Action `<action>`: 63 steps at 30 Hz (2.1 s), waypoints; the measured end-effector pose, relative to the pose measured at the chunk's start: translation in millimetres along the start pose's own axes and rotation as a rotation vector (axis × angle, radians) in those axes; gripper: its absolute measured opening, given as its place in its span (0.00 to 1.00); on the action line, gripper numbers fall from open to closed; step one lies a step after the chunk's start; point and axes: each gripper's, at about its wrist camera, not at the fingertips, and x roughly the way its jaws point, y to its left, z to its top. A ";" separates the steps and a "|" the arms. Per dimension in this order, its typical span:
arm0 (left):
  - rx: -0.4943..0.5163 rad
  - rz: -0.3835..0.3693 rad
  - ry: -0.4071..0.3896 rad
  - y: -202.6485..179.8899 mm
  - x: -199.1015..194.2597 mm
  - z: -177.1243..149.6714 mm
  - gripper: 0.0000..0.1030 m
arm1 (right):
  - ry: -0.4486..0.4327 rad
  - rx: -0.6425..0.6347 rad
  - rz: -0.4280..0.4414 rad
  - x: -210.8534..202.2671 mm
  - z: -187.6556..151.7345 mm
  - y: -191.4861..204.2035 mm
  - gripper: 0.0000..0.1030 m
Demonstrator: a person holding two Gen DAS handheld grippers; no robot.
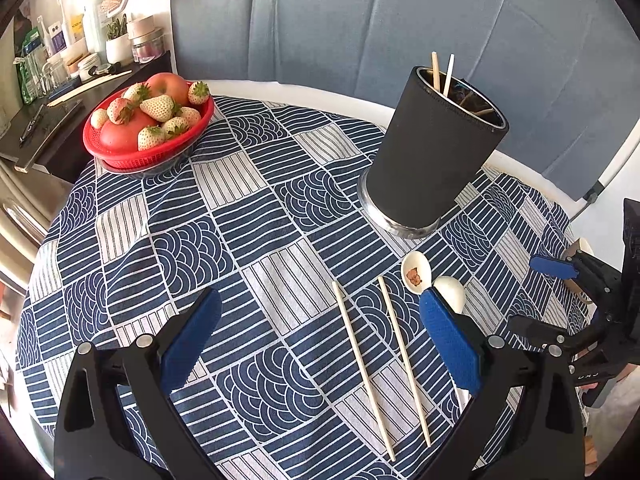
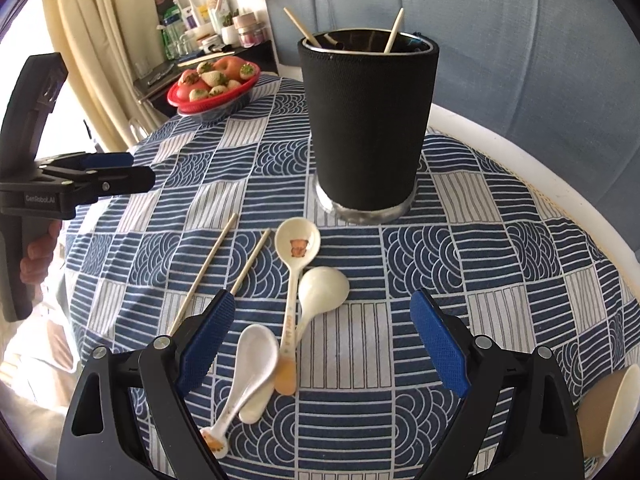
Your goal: Organize utensils
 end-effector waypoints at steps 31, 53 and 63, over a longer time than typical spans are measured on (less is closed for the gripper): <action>0.090 -0.018 0.156 -21.9 29.1 -57.9 0.94 | 0.131 0.015 0.175 41.7 -38.3 6.8 0.07; 0.207 -0.173 0.251 -77.5 44.8 -77.7 0.94 | 0.063 0.294 0.284 37.0 -39.9 -27.5 0.07; 0.241 -0.318 0.292 -115.9 48.3 -82.6 0.83 | 0.046 0.365 0.326 37.5 -39.5 -29.1 0.07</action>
